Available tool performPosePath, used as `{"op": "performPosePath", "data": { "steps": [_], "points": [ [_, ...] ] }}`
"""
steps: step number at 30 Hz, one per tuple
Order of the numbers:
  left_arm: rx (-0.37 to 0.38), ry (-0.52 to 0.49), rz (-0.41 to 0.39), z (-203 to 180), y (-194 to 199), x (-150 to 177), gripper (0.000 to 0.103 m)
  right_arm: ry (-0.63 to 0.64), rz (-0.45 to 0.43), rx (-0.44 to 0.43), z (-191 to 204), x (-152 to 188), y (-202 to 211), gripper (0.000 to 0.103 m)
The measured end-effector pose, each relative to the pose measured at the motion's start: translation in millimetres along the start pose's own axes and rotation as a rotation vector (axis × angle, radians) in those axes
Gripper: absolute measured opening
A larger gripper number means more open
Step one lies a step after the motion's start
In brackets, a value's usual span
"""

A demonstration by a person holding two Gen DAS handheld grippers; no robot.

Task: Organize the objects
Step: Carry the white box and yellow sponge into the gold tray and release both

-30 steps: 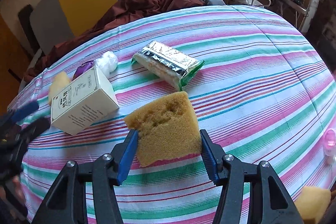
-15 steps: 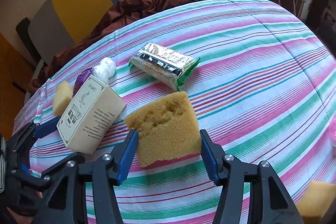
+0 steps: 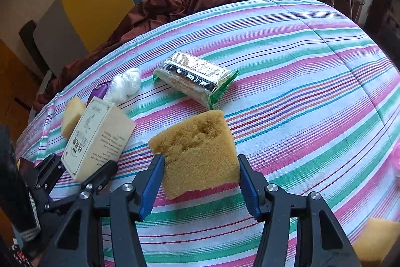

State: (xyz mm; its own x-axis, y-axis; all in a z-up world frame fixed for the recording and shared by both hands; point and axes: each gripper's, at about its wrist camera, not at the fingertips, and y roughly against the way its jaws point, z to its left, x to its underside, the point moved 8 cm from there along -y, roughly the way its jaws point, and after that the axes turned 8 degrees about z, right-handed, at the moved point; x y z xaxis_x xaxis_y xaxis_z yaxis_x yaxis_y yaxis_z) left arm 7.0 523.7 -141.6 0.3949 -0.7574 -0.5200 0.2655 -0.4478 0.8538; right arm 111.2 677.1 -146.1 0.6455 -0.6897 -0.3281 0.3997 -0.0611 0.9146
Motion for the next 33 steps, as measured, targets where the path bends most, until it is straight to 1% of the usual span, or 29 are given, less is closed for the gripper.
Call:
{"op": "performPosePath", "data": {
  "steps": [4,8,12,19,23,25,27,30,33],
  "points": [
    [-0.004,0.036,-0.028,6.3,14.3,14.6,0.052,0.008,-0.012,-0.006,2.3,-0.1,0.9,0.058],
    [-0.025,0.086,-0.054,16.4,29.2,31.2,0.052,0.036,-0.031,-0.044,13.2,0.3,4.1,0.058],
    [-0.033,0.134,-0.096,25.2,46.6,45.1,0.052,0.119,-0.056,-0.038,34.2,3.4,5.9,0.058],
    [-0.067,0.191,-0.139,39.0,73.3,74.9,0.052,0.28,-0.091,-0.094,79.7,16.0,5.9,0.058],
    [-0.066,0.227,-0.129,47.1,78.1,89.9,0.052,0.345,-0.081,-0.077,92.7,25.8,-1.6,0.058],
    [-0.068,0.249,-0.131,50.9,83.0,99.6,0.052,0.354,-0.063,-0.091,96.4,30.5,-5.7,0.058],
    [-0.054,0.261,-0.13,52.2,87.1,108.1,0.052,0.364,-0.048,-0.111,102.0,34.9,-8.8,0.058],
    [-0.041,0.284,-0.138,55.5,97.3,121.0,0.052,0.404,-0.046,-0.116,111.6,40.5,-10.0,0.058],
    [-0.041,0.279,-0.154,56.2,111.4,133.1,0.052,0.437,-0.048,-0.13,119.9,45.2,-8.6,0.058]
  ]
}}
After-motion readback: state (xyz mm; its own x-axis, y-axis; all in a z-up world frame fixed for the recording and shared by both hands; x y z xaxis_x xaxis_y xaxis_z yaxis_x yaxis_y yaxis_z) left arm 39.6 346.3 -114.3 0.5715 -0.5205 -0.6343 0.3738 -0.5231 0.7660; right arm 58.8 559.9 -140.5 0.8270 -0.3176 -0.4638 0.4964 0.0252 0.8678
